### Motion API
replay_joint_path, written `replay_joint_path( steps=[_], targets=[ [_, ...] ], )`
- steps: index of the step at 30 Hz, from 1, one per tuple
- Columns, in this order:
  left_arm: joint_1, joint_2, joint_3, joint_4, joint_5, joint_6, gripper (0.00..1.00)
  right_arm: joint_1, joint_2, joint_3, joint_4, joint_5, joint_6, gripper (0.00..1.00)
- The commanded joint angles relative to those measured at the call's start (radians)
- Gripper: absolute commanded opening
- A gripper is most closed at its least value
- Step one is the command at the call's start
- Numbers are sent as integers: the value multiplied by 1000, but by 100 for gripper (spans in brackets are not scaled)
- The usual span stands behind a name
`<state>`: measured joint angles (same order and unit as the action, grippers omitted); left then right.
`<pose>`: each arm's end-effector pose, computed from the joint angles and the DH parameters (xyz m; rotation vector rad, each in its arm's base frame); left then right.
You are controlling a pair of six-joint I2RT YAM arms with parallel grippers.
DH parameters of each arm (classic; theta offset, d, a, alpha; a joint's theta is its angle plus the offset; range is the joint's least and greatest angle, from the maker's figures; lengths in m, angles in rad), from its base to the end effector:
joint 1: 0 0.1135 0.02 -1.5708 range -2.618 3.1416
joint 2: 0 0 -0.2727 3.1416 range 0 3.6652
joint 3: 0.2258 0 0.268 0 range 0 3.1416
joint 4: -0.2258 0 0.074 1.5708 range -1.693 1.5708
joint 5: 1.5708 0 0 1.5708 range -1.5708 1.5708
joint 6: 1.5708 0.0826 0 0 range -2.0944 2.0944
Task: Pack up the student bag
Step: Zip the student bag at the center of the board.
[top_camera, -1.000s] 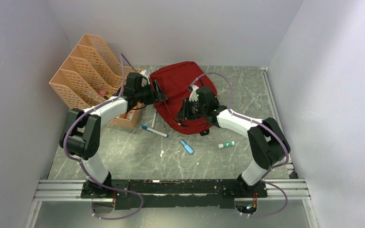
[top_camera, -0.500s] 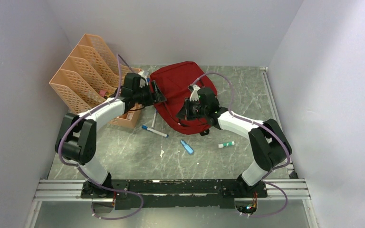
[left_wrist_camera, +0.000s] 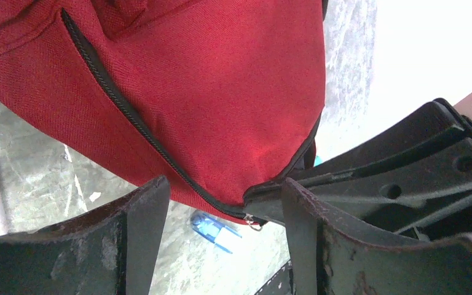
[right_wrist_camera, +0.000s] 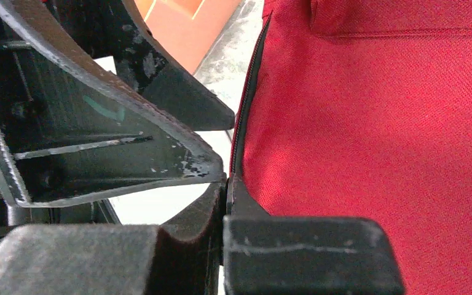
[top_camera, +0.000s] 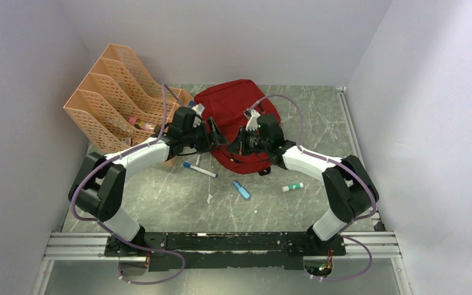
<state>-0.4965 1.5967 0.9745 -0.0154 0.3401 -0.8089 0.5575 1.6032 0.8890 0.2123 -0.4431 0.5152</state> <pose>0.3353 -0.2130 0.1922 -0.1672 2.3868 -1.0544 0.3171 0.2395 0.1888 -0.3390 2.1885 1.0890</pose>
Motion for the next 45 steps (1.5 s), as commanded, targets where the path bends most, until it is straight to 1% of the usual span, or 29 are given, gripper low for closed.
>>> replay_joint_path(
  steps=[1,8,23,31,34,39,40,45],
  targets=[
    [-17,25,14,24,-50,-49,71,4,-36,-16,30,-9,-2,0],
    [-22,13,-4,-15,-100,-60,68,4,-40,-22,37,-14,0,0],
    [-48,62,-8,-28,-109,-61,64,4,-37,-21,34,-21,-1,0],
    [-52,78,-12,-24,-118,-55,55,4,-27,-10,25,-36,-4,0],
    [-52,96,-15,-11,-108,-54,49,4,-27,-10,20,-38,-10,0],
    [-53,117,-29,3,-105,-50,47,4,-15,-3,5,-54,-28,0],
    [-53,119,-26,1,-107,-48,45,4,-13,-3,2,-59,-30,0],
    [-46,131,-9,-13,-122,-29,20,4,-5,-2,-14,-92,-47,0]
  ],
)
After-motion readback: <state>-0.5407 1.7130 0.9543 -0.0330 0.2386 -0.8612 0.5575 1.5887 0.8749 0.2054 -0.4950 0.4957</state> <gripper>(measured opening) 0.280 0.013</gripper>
